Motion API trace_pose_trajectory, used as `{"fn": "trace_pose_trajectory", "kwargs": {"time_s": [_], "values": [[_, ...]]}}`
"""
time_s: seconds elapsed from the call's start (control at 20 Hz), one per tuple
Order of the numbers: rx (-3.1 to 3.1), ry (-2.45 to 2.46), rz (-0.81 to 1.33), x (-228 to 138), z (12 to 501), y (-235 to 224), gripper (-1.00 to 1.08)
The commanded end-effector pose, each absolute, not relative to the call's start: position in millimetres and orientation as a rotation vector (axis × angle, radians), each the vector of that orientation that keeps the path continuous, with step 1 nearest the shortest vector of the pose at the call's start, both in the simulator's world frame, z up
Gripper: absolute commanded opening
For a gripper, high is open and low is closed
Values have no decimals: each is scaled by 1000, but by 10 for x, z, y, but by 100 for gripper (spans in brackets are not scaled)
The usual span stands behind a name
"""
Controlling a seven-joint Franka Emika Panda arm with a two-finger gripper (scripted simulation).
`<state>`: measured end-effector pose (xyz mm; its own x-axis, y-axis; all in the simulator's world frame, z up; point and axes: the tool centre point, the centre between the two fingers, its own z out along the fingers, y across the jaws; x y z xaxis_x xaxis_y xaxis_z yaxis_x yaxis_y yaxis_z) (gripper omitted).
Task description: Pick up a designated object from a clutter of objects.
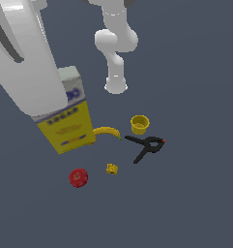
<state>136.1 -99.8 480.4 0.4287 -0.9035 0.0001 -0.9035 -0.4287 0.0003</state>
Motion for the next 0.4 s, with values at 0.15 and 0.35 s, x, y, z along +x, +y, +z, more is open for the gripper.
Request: {"fn": "trace_pose_trajectory", "kwargs": {"time_s": [0.15,0.35], "values": [[2655,-1679,0,1379,4850,-1037,-100],[2655,-1679,0,1383,4857,-1044,-100]]}}
